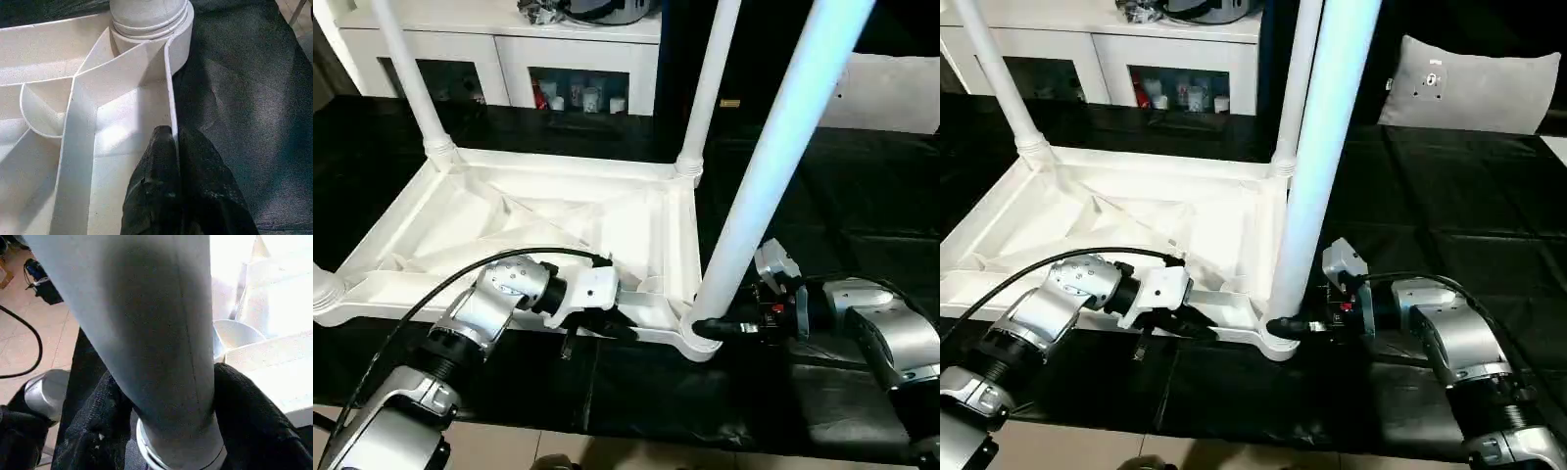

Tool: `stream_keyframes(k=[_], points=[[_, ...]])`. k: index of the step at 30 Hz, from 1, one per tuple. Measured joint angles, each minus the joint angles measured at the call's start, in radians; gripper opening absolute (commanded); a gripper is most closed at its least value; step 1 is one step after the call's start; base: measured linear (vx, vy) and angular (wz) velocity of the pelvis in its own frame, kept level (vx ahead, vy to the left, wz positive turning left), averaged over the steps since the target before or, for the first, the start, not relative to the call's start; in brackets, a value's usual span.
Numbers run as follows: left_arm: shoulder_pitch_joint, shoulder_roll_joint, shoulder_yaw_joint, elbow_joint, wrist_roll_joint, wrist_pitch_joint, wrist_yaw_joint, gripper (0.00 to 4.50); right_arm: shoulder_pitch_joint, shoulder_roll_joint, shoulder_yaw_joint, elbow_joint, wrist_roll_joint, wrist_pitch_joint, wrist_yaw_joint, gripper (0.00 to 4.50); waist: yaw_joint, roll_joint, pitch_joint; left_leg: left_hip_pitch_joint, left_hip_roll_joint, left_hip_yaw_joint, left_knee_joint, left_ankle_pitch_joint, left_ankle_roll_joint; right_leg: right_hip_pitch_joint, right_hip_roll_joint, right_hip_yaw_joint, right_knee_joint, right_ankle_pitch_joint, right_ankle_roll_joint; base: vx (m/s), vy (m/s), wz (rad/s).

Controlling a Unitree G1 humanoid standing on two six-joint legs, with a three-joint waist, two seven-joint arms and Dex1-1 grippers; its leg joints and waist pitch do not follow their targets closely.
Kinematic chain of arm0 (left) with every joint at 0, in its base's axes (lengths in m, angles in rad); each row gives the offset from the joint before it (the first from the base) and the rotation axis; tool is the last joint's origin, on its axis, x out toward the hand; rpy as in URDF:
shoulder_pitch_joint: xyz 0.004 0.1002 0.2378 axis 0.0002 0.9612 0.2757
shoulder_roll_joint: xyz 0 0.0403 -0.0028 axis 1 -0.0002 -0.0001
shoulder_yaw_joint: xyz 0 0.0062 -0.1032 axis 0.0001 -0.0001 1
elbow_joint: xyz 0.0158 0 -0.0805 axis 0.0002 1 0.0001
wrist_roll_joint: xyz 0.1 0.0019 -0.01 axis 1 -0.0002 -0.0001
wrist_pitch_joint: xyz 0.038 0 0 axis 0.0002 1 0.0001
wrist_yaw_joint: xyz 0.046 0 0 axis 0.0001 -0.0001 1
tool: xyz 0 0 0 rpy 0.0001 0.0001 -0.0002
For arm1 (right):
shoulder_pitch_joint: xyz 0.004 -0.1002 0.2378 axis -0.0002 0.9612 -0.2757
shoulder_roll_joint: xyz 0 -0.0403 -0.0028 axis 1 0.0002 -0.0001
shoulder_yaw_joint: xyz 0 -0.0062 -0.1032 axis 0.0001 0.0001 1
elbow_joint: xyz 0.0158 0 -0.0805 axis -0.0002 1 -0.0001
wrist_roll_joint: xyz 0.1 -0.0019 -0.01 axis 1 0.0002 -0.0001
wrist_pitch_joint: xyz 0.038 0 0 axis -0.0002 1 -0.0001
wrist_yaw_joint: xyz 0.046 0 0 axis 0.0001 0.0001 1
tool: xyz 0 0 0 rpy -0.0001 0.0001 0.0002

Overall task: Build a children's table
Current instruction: Rotate leg to tighten

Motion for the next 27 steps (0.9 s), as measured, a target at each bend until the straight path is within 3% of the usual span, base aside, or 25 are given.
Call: stream_keyframes(k=[8,17,20,23,26,27], points=[[-0.001,-0.008,0.03,0.0,0.002,0.101,0.054,0.0,0.021,0.07,-0.025,-0.028,-0.024,0.012,-0.161,2.07,-0.009,0.001,0.0,0.001,0.0,0.0,0.0,0.001,-0.002,0.002,0.0,0.0,0.002,-0.002,0.003,0.0,0.0,0.0],[0.006,-0.158,0.108,-0.07,0.047,0.409,0.405,0.0,-0.064,0.302,-0.128,0.042,-0.126,0.075,-0.695,1.99,-0.077,0.001,0.0,0.0,0.0,0.0,0.0,0.003,-0.005,0.0,0.0,0.0,-0.001,-0.001,0.003,0.0,0.0,0.0],[0.006,-0.204,0.121,-0.094,0.069,0.474,0.496,0.0,-0.096,0.367,-0.155,0.077,-0.142,0.072,-0.823,1.99,-0.08,0.0,0.0,0.0,0.0,0.0,-0.004,0.003,-0.005,-0.001,0.001,0.0,0.0,0.0,0.003,0.0,0.0,0.0],[0.006,-0.231,0.121,-0.108,0.083,0.501,0.544,0.0,-0.099,0.397,-0.168,0.085,-0.154,0.051,-0.883,2.67,-0.077,0.0,0.0,-0.001,0.0,0.0,-0.007,0.002,-0.003,-0.002,0.002,0.0,0.0,-0.001,-0.001,0.0,0.0,0.0],[0.006,-0.235,0.117,-0.114,0.086,0.506,0.556,0.0,-0.099,0.405,-0.167,0.088,-0.162,0.043,-0.893,2.77,-0.074,0.0,0.0,-0.002,0.0,0.0,-0.007,0.001,-0.001,-0.002,0.001,0.0,-0.001,-0.002,-0.001,0.0,0.0,0.0],[0.005,-0.235,0.116,-0.115,0.088,0.506,0.557,0.0,-0.099,0.405,-0.165,0.089,-0.165,0.039,-0.893,3.02,-0.074,0.0,0.0,-0.002,0.0,0.0,-0.006,0.001,-0.001,-0.002,0.001,0.0,-0.001,-0.002,-0.001,0.0,0.0,0.0]])
